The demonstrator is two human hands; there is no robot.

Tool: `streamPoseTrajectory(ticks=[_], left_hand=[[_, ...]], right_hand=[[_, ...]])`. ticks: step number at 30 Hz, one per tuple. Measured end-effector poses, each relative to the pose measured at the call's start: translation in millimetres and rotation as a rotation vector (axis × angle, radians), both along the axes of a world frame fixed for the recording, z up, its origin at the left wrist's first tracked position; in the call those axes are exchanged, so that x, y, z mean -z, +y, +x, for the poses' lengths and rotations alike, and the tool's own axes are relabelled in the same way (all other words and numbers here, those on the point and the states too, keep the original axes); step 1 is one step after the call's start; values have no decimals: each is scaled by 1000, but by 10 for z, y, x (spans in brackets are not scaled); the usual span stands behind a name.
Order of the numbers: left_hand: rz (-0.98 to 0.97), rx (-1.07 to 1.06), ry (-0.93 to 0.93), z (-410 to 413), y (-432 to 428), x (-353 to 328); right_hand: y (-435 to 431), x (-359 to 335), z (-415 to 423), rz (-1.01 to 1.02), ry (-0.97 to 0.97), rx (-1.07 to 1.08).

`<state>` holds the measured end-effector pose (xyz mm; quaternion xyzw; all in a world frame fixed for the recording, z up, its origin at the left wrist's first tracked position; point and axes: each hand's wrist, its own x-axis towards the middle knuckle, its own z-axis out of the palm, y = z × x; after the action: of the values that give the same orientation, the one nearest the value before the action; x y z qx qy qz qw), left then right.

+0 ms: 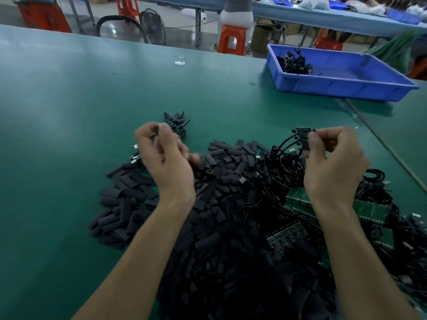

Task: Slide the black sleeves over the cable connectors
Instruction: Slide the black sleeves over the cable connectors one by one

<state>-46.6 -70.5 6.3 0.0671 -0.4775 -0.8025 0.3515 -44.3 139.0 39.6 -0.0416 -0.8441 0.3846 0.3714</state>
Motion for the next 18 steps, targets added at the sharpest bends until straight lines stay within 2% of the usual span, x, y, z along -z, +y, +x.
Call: streamPoseTrajectory(ticks=[3,5,8,12,15,18], left_hand=[[-402,-148,61,-22,-247,-79],[-686,-146,103,-21,-346,-85],[-1017,-66,26,-1,-373,-54],[-1202,230,-137,66,-376,80],[-1212,327,-189,102,-429,206],[-1173,264,-235,78,-487,351]], right_hand=[[-35,22,44,239,-59,-107],[-78,51,75,385,-233,-241],[-181,102,161,503,-487,-424],[-256,160,263,627,-624,-466],[-377,195,336,557,-488,-496],[-600,188,380,536,-385,-584]])
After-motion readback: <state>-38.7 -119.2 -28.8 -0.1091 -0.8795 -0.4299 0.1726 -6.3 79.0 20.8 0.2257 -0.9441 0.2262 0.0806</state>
